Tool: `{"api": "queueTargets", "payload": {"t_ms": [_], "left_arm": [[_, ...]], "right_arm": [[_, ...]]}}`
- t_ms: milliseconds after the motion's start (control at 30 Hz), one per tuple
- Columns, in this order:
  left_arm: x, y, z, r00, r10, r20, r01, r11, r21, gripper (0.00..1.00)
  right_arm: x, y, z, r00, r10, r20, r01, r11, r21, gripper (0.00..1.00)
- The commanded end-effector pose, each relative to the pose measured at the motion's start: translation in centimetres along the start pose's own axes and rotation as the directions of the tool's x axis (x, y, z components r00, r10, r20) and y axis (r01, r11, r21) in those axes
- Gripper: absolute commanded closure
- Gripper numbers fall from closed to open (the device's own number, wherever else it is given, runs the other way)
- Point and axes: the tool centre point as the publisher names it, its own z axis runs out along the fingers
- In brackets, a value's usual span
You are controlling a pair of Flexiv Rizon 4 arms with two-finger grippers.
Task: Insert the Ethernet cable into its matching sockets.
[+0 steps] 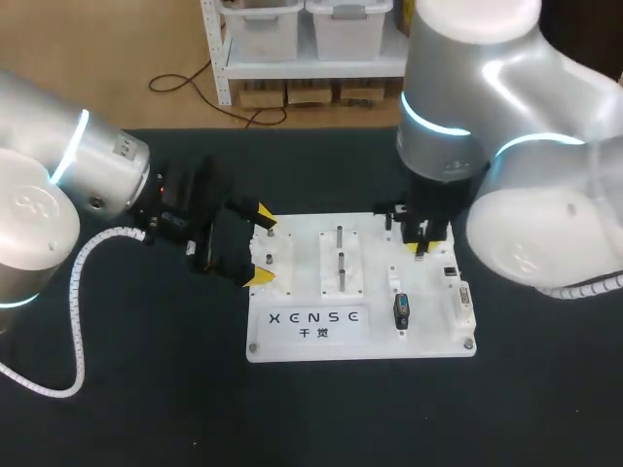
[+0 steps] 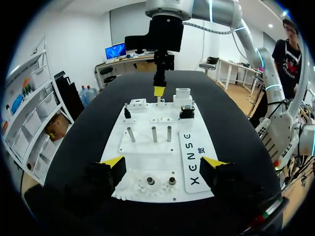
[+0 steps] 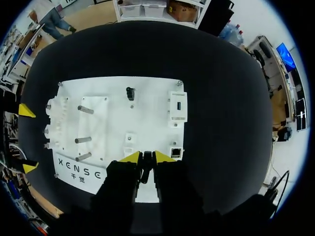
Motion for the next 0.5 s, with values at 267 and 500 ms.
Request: {"api": "queueTargets", "payload": {"t_ms": [267,500], "left_arm": [[0.1,0.1,0.1,1.000,0.001,0.000,-0.001,1.000,0.001,0.00],[0.1,0.1,0.1,1.000,0.001,0.000,-0.001,1.000,0.001,0.00]], "right_arm": [[0.5,-2.1,0.8,1.000,0.020,0.016,-0.020,1.000,-0.014,1.00],[0.6,-3.1,1.3,1.000,0.030,0.009,-0.030,0.999,-0.014,1.00]]}}
